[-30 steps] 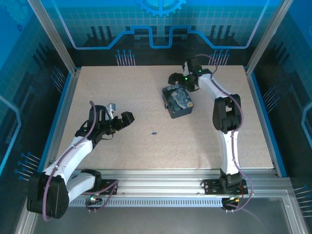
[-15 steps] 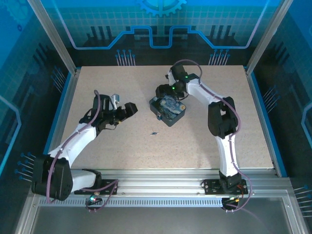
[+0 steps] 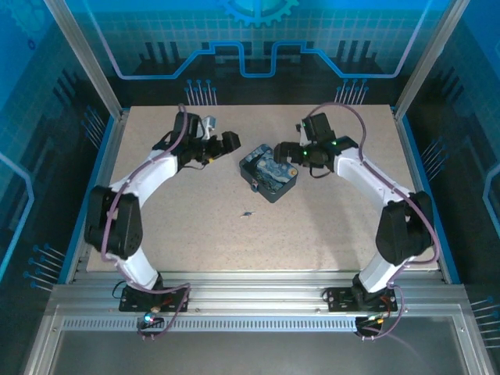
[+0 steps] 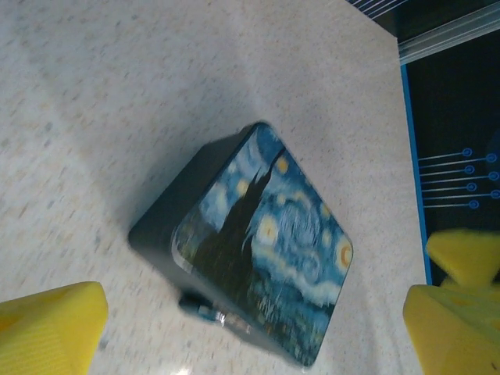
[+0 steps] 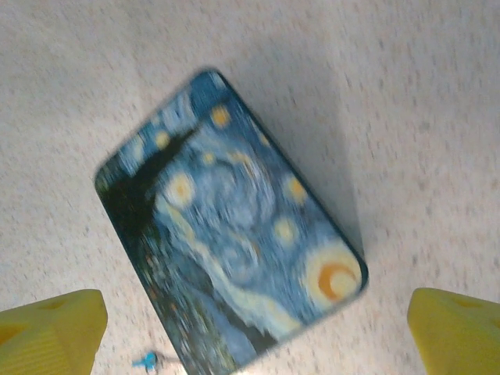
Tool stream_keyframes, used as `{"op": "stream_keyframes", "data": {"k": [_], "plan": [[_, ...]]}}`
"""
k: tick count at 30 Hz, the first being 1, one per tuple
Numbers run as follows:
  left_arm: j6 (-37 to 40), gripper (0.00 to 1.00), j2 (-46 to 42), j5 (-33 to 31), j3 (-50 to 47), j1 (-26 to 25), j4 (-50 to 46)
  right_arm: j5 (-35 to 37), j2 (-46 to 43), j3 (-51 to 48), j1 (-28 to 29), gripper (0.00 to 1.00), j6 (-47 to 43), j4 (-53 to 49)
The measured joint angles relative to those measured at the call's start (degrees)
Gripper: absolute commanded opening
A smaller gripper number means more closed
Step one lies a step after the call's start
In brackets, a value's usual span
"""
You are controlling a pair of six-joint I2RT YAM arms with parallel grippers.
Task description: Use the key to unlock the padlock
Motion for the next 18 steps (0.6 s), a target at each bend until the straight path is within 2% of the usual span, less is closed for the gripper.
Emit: {"op": "stream_keyframes", "data": {"k": [8,12,18], "plan": [[3.5,0.94,17.3,1.6,18.7,-3.1,-5.0,-1.7,-8.7,-16.5,0.0,1.00,6.1,4.1],[3.8,0.93,21.2,2.9,22.1,-4.3,-6.8,-3.5,-10.6,-20.0,-0.4,1.00,8.6,6.9],[4.2,0.91,21.9,3.9,21.7,-6.2,-8.0,-7.3,-9.6,-22.0,-1.6,1.00,12.0,12.2]]}}
